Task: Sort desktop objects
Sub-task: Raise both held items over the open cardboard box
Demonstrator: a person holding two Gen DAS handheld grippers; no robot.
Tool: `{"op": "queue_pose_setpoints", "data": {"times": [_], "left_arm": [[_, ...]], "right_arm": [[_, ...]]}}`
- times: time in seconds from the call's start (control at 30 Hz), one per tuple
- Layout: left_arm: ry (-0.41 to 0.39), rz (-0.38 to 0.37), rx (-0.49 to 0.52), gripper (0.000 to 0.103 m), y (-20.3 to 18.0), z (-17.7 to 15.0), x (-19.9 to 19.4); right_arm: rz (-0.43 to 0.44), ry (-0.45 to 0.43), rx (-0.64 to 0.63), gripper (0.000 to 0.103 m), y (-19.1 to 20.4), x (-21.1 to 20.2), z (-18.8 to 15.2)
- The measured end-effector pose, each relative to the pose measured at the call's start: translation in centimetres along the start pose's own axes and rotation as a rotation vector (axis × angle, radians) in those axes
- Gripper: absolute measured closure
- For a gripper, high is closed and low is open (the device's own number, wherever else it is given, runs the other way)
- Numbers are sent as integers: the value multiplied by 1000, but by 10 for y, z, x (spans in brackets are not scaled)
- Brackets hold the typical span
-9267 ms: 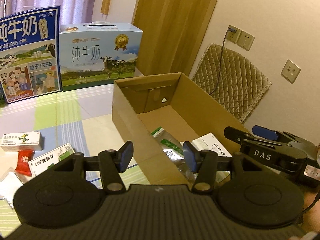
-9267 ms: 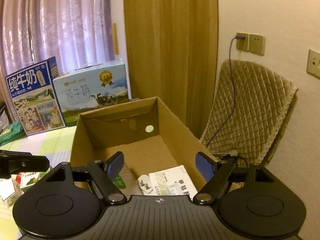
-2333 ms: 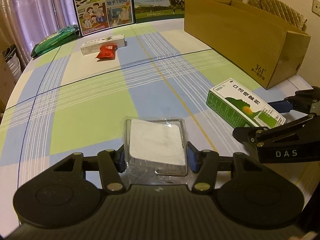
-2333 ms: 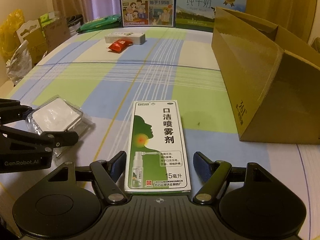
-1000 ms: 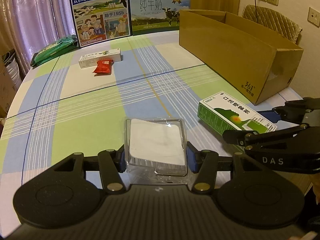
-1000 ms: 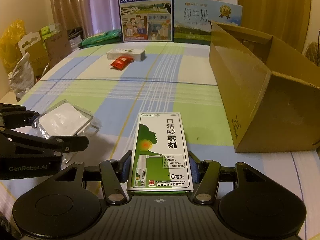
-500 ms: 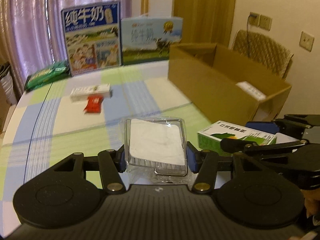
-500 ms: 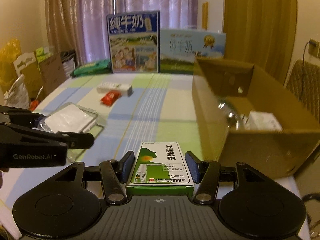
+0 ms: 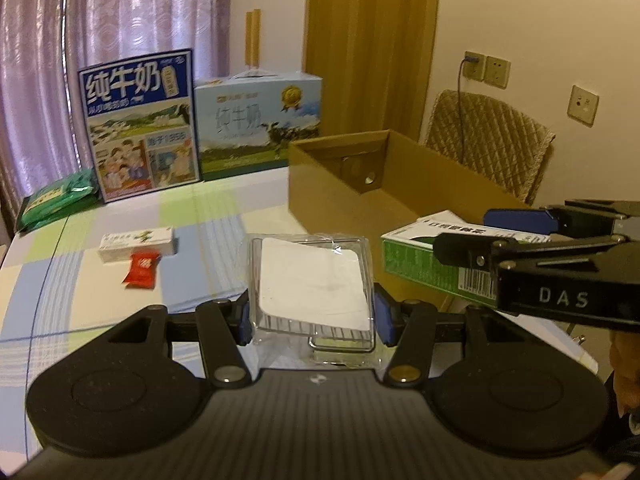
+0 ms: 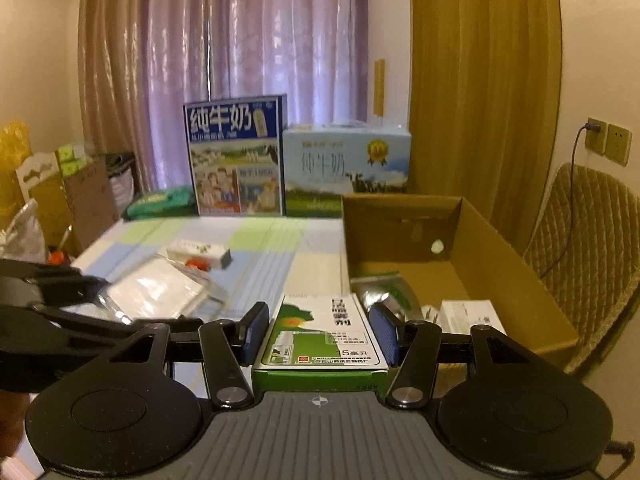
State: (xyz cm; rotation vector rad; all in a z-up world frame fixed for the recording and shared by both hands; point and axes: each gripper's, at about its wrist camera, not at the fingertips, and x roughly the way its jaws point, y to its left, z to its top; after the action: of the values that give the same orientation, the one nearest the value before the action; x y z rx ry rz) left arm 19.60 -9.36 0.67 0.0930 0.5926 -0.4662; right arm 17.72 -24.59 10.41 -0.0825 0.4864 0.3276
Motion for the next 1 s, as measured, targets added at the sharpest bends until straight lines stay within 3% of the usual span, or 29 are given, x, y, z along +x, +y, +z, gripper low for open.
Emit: {"op": "queue_pose_setpoints", "data": {"times": [0.13, 0.4, 1.0], "left_arm": [[-18, -21, -5, 53, -8, 9, 4], [-19, -60, 0, 53, -24, 24, 21], [3, -140, 55, 53, -69, 63, 91]], "right_arm": [[16, -40, 44, 50, -14, -10, 11], [-59, -80, 47, 50, -48, -14, 25], [-139, -38, 119, 50, -123, 21, 13]]}}
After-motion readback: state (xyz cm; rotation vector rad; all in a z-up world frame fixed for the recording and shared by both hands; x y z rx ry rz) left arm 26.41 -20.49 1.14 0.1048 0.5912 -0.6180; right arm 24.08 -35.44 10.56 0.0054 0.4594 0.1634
